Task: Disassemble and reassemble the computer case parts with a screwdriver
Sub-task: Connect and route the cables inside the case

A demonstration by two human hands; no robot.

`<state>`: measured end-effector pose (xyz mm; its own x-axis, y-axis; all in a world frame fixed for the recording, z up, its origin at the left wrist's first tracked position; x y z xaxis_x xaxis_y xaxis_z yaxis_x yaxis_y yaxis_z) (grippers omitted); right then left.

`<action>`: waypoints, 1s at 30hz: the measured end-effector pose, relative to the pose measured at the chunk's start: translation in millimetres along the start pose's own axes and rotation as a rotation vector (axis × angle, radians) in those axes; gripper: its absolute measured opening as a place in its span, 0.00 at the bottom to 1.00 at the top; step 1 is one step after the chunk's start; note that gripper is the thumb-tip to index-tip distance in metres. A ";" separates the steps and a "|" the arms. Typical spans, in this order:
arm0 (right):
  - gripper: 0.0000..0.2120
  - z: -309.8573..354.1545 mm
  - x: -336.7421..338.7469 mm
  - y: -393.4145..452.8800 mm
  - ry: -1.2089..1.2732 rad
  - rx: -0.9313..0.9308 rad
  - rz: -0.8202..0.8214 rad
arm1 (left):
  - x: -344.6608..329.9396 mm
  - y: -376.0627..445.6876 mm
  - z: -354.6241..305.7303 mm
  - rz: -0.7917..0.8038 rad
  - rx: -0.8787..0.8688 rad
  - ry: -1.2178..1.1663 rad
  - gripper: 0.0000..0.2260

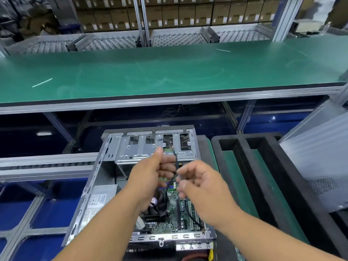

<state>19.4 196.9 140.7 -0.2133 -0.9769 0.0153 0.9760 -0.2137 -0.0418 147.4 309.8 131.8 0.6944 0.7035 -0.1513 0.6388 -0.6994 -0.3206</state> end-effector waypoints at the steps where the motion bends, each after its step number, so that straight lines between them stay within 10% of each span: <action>1: 0.21 -5.9 -6.1 -0.1 -0.036 -0.026 0.030 | -1.6 2.6 -5.4 0.012 0.000 -0.059 0.23; 19: 0.13 -59.3 -6.8 6.2 -0.228 -0.022 0.041 | 7.3 22.8 5.8 -0.245 0.199 -0.236 0.12; 30: 0.08 -48.4 -19.4 1.7 -0.827 -0.030 0.202 | -5.5 11.6 -33.2 -0.061 -0.258 -0.328 0.20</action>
<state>23.1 215.1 91.9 0.0775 -0.6800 0.7291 0.9877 -0.0472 -0.1490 161.9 293.6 159.9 0.5372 0.7182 -0.4423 0.7663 -0.6347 -0.0998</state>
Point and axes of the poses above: each hand's wrist, its own y-axis towards the middle knuckle, its own x-axis out of the back of the hand, z = x × y, the point moved 2 cm from there along y, towards the middle knuckle, and after that the axes turned 13 degrees about z, right-handed, at the moved point
